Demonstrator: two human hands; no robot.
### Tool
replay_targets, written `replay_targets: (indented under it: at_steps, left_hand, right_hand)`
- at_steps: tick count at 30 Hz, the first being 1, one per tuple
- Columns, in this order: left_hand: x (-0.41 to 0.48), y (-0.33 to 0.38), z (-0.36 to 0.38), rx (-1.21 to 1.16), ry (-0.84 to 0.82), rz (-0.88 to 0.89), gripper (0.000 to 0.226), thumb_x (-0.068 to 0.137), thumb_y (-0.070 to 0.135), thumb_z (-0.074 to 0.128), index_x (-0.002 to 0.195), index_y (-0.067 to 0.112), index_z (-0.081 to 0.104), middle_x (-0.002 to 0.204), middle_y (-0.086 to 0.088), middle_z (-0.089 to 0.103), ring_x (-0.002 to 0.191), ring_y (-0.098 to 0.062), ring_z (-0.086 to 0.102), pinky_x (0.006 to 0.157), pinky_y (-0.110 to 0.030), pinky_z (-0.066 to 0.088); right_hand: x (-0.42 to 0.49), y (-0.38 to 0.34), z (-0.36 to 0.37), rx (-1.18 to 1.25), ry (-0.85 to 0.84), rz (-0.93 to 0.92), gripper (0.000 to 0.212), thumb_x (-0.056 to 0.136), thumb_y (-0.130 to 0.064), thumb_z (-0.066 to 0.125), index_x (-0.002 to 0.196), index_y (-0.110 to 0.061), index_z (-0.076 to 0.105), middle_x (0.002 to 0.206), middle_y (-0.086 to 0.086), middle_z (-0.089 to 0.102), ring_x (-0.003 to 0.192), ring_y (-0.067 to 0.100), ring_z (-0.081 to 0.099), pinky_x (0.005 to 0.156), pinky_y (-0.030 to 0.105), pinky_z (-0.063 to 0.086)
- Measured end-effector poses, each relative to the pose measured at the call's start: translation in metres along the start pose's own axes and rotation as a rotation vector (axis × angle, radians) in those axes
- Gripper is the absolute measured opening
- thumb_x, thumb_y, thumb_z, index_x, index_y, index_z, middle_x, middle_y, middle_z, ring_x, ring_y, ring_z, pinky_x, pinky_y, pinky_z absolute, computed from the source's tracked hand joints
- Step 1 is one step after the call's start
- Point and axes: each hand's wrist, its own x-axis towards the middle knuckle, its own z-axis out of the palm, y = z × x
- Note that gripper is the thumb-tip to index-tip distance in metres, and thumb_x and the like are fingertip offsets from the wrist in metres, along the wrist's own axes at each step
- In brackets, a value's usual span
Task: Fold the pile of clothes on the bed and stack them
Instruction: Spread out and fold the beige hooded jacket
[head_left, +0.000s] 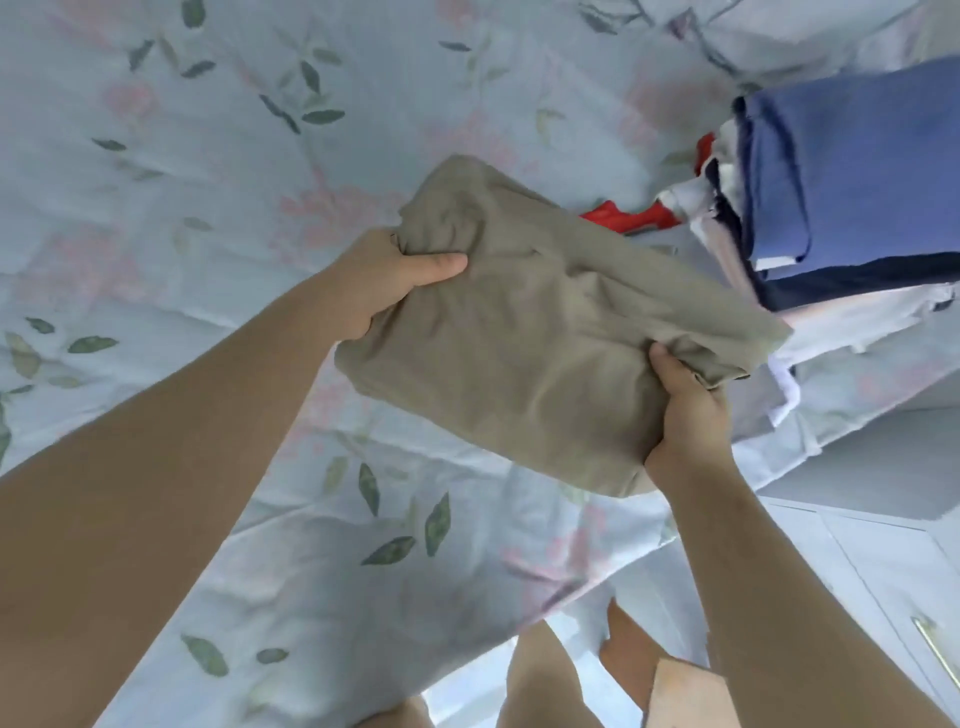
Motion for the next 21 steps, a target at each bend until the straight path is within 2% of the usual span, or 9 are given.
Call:
replay_targets:
  at_steps: [2, 4, 6, 7, 10, 12, 14, 17, 21]
  left_hand:
    - [0.023, 0.036, 0.035, 0.032, -0.013, 0.097, 0.011, 0.081, 0.018, 0.073, 0.090, 0.022, 0.067, 0.074, 0.013, 0.072, 0.069, -0.003, 0.069, 0.061, -0.019, 0.055]
    - [0.053, 0.061, 0.070, 0.180, 0.038, 0.203, 0.036, 0.081, 0.023, 0.074, 0.114, 0.020, 0.061, 0.100, 0.008, 0.071, 0.091, -0.007, 0.068, 0.082, -0.022, 0.054]
    - [0.083, 0.067, 0.103, 0.674, 0.107, 0.265, 0.082, 0.083, 0.035, 0.070, 0.148, 0.019, 0.023, 0.144, -0.007, 0.041, 0.129, -0.024, 0.043, 0.106, -0.034, 0.035]
    - [0.093, 0.063, 0.118, 0.934, 0.106, 0.263, 0.094, 0.084, 0.042, 0.066, 0.152, 0.022, 0.003, 0.155, -0.010, 0.019, 0.139, -0.030, 0.025, 0.111, -0.041, 0.025]
    - [0.113, 0.038, 0.164, 1.278, -0.082, 0.295, 0.085, 0.089, 0.058, 0.048, 0.149, 0.038, -0.008, 0.159, -0.001, -0.011, 0.146, -0.033, -0.004, 0.115, -0.054, 0.012]
    - [0.117, 0.016, 0.190, 1.304, -0.243, 0.270, 0.075, 0.090, 0.063, 0.040, 0.148, 0.044, -0.004, 0.159, 0.006, -0.014, 0.146, -0.028, -0.009, 0.115, -0.055, 0.009]
    - [0.123, -0.006, 0.210, 1.329, -0.319, 0.211, 0.072, 0.090, 0.066, 0.034, 0.147, 0.046, -0.004, 0.158, 0.009, -0.015, 0.146, -0.027, -0.012, 0.115, -0.056, 0.007]
    - [0.135, -0.035, 0.224, 1.423, -0.285, 0.193, 0.071, 0.090, 0.068, 0.026, 0.148, 0.044, -0.007, 0.158, 0.009, -0.016, 0.145, -0.029, -0.016, 0.115, -0.058, 0.001]
    - [0.146, -0.064, 0.231, 1.489, -0.154, 0.292, 0.071, 0.089, 0.070, 0.019, 0.147, 0.043, -0.010, 0.158, 0.007, -0.016, 0.144, -0.031, -0.019, 0.114, -0.057, -0.002]
  right_hand:
    - [0.022, -0.029, -0.018, 0.052, 0.044, 0.011, 0.018, 0.082, -0.025, 0.072, 0.098, -0.026, 0.066, 0.090, -0.013, 0.068, 0.084, 0.007, 0.063, 0.069, 0.025, 0.048]
    - [0.049, -0.044, -0.038, 0.029, 0.088, 0.064, 0.026, 0.084, -0.028, 0.070, 0.108, -0.025, 0.061, 0.097, -0.012, 0.065, 0.087, 0.009, 0.059, 0.073, 0.027, 0.047]
    - [0.077, -0.046, -0.059, -0.034, 0.174, 0.166, 0.040, 0.085, -0.025, 0.068, 0.122, -0.021, 0.054, 0.112, -0.004, 0.061, 0.093, 0.017, 0.056, 0.074, 0.030, 0.045]
    - [0.089, -0.044, -0.071, -0.086, 0.247, 0.220, 0.051, 0.084, -0.024, 0.068, 0.130, -0.019, 0.047, 0.123, 0.001, 0.056, 0.099, 0.021, 0.054, 0.076, 0.031, 0.044]
    - [0.109, -0.034, -0.095, -0.587, 0.460, 0.210, 0.075, 0.085, -0.027, 0.060, 0.147, -0.020, 0.020, 0.147, 0.008, 0.029, 0.126, 0.032, 0.038, 0.098, 0.042, 0.035]
    - [0.110, -0.025, -0.096, -0.898, 0.392, -0.041, 0.079, 0.086, -0.034, 0.058, 0.149, -0.029, 0.011, 0.157, 0.001, 0.010, 0.138, 0.028, 0.021, 0.110, 0.044, 0.020]
    - [0.117, -0.011, -0.091, -1.122, 0.188, -0.220, 0.076, 0.089, -0.046, 0.052, 0.149, -0.035, 0.008, 0.159, -0.004, -0.002, 0.144, 0.023, 0.007, 0.113, 0.044, 0.011]
    - [0.144, 0.012, -0.087, -1.274, 0.032, -0.175, 0.070, 0.092, -0.059, 0.037, 0.149, -0.041, 0.001, 0.159, -0.004, -0.007, 0.146, 0.023, -0.005, 0.115, 0.045, 0.004]
    - [0.169, 0.041, -0.088, -1.339, 0.090, -0.217, 0.070, 0.093, -0.062, 0.027, 0.150, -0.037, -0.005, 0.160, 0.001, -0.007, 0.146, 0.027, -0.005, 0.117, 0.046, 0.004]
